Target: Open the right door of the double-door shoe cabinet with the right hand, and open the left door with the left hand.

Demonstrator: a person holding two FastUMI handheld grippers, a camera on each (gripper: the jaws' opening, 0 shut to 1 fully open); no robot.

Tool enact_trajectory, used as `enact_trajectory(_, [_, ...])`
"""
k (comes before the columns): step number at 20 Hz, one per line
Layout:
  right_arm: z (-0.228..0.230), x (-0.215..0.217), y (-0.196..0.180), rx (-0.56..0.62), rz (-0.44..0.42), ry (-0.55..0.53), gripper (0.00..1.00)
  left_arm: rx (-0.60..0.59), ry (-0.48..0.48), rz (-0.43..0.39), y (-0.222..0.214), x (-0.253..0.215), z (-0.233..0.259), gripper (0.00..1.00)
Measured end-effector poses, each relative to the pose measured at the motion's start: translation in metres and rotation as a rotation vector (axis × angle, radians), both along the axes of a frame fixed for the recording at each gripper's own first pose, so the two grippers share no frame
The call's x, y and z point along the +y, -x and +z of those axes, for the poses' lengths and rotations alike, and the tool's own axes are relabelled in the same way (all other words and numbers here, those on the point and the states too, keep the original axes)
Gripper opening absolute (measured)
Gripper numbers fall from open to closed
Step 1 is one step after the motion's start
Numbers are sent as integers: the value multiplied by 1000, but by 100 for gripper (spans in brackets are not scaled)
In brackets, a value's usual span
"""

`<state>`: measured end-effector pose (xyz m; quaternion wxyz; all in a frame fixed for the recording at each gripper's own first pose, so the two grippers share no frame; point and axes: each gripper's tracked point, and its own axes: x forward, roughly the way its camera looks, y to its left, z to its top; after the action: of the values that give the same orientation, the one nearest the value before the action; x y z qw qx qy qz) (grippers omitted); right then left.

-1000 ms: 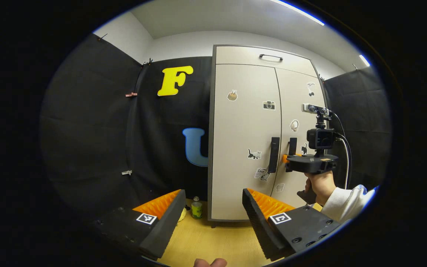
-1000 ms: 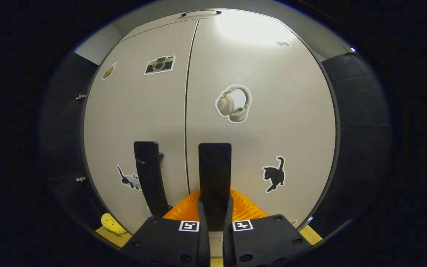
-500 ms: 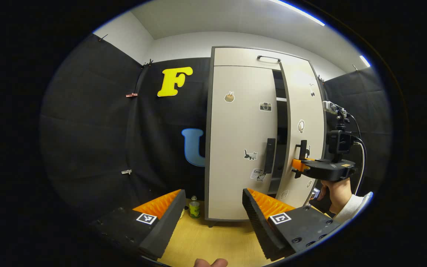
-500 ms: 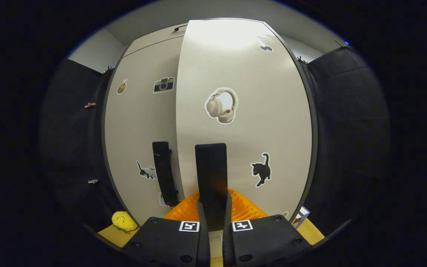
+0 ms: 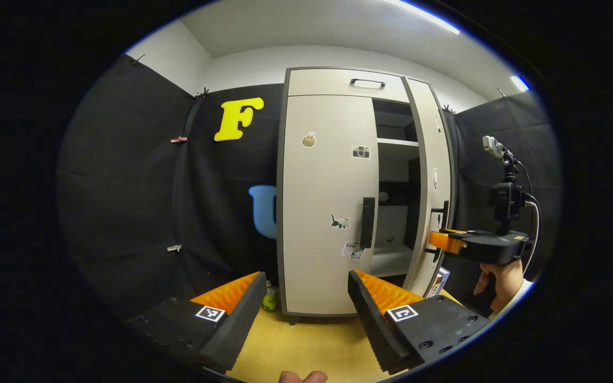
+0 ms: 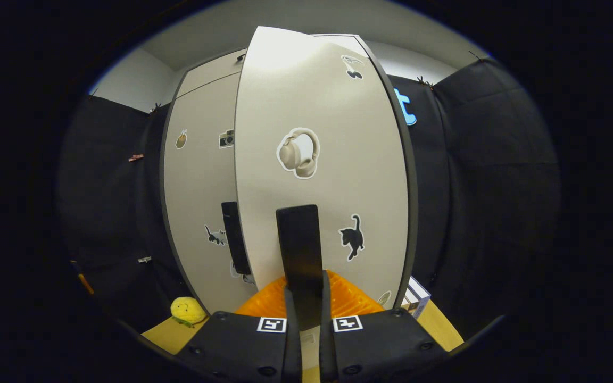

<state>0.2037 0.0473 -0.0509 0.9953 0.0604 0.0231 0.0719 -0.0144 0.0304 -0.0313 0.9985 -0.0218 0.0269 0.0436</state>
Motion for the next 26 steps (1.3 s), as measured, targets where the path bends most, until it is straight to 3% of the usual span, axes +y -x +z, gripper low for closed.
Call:
enact_trajectory(11, [-3, -48, 25, 18, -21, 11, 16, 23, 9, -81, -18, -64, -8, 94])
enact_trajectory(18, [-5, -63, 28, 44, 19, 27, 16, 10, 2, -133, -38, -99, -2, 94])
enact_trajectory(26, [-4, -88, 26, 44, -9, -11, 15, 5, -7, -141, -54, -117, 2, 95])
